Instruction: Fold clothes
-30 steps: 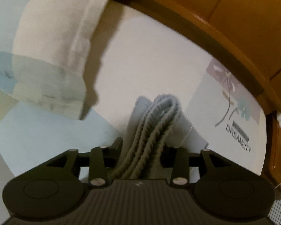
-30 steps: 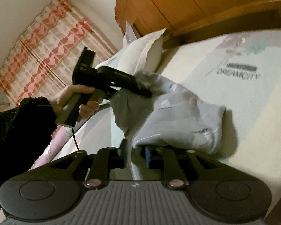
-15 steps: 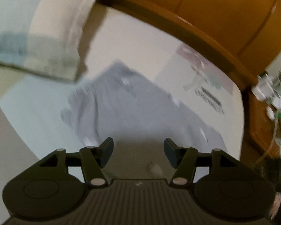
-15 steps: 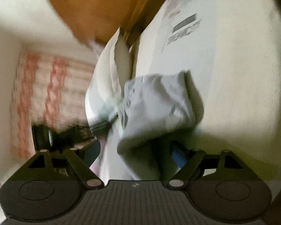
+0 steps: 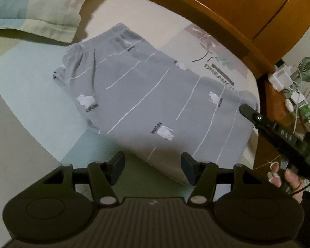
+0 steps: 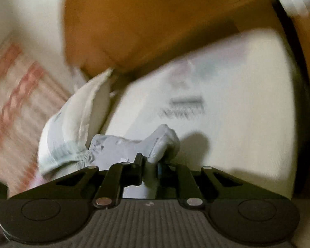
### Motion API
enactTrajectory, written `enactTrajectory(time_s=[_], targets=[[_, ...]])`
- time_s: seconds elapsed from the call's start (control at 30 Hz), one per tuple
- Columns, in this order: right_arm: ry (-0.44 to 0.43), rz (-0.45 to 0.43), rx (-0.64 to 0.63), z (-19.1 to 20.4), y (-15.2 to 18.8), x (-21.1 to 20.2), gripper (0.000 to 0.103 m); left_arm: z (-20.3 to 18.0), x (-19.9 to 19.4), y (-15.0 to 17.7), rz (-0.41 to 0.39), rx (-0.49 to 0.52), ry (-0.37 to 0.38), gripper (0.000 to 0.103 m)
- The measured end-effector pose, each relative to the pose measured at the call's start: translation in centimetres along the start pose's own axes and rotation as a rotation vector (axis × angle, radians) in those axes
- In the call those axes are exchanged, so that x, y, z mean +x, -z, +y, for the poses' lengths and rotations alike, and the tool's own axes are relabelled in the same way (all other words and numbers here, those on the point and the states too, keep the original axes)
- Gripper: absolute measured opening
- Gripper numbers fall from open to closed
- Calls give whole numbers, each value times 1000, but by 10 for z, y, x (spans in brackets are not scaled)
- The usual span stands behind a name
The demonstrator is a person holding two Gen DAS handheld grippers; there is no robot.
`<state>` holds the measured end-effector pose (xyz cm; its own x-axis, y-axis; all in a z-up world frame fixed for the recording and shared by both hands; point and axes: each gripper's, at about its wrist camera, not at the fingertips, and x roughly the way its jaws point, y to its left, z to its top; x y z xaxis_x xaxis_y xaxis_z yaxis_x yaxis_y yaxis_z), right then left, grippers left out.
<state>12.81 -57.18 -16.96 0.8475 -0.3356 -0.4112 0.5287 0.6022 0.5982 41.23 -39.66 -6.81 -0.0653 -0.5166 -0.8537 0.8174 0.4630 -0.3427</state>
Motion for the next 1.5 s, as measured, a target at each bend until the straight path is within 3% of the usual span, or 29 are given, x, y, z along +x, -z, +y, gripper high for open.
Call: enactTrajectory(time_s=[0.07,0.17,0.27,0.37,0.5,0.6,0.7,0.73,0.83,0.93,1.03,1.13,1.33,1.4,1.5], targets=[[6,27,-112,3,2,-2,22,-3,1,-1,-1,11,6,60],[-29,136,13,-21,0,-3,24,-8,7,-5,-26,29,22,59],[27,107,46,-18,-5,-20,27,-21,15,-11,-70,66,33,59],[46,16,-123,8,-2,-39,33,-36,24,-15,-135,159,13,60],[-42,21,-406,45,14,-27,43,-28,33,-12,-151,147,7,60],[-78,174,-475,52,35,-2,44,-18,26,-2,-149,128,22,61],[-96,207,-553,57,60,-14,46,-16,22,8,-89,142,-9,61],[-102,223,-546,59,55,-16,46,-17,22,11,-61,147,-25,61],[-115,283,-501,63,33,-18,44,-22,13,6,-74,187,-29,61],[-104,130,-576,72,2,-14,46,-25,9,-14,-146,184,-18,62],[-63,95,-606,72,-19,18,47,-21,20,-35,-172,147,-23,63],[-19,187,-560,55,-15,40,47,-9,39,-44,-154,73,-32,63],[-51,231,-577,38,5,6,46,-4,35,-33,-124,62,-30,63],[-35,216,-584,47,1,6,47,-14,32,-42,-127,81,-43,63],[-58,161,-612,60,1,6,52,-34,33,-55,-180,121,12,63]])
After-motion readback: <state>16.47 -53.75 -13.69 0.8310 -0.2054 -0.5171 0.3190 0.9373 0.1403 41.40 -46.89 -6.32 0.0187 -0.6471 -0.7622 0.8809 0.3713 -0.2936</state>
